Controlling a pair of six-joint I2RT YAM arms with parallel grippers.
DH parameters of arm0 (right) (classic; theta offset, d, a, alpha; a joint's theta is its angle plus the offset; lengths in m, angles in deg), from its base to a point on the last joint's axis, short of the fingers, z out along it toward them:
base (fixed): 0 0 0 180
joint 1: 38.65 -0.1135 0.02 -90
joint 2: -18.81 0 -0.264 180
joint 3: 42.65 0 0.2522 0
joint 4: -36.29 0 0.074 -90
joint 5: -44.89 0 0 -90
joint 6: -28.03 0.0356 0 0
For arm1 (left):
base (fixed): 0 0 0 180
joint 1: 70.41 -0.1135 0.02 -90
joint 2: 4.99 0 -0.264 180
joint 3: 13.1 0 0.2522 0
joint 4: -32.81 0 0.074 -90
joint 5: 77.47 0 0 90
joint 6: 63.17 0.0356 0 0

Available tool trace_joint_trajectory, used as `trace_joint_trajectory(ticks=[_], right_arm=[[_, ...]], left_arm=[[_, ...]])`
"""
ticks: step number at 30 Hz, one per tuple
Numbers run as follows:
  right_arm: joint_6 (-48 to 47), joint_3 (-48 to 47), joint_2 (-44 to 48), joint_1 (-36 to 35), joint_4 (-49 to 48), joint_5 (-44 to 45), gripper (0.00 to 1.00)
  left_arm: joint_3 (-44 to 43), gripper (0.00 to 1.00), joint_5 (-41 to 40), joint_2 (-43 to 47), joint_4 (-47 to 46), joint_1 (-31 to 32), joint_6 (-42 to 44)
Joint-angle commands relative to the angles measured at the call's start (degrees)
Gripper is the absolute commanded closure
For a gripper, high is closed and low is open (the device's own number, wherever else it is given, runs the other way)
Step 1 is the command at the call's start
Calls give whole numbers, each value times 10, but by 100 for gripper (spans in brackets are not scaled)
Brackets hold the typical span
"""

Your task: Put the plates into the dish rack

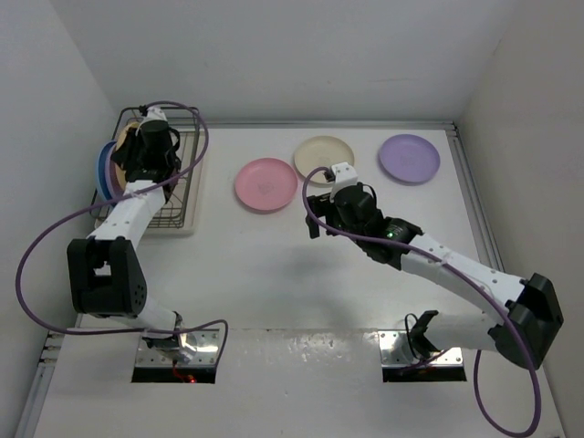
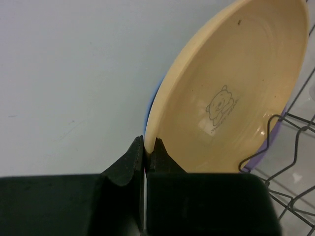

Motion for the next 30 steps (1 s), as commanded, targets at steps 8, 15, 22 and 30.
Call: trace_joint_trajectory(ticks=[8,15,22,30], right_arm=[[9,5,8,18,2,8,7],[135,-38,-25,137,102,-30,1],[260,-128,-117,403,144,-64,1],[262,-329,-340,522,115,-18,3]], left_arm=[[24,100,32,-29,12,-28,-29],[-56,25,129,-42,166,-41,-82],[-185,9,234,-42,304,-41,-94],[-271,9,435,-49,446,-20,-57]])
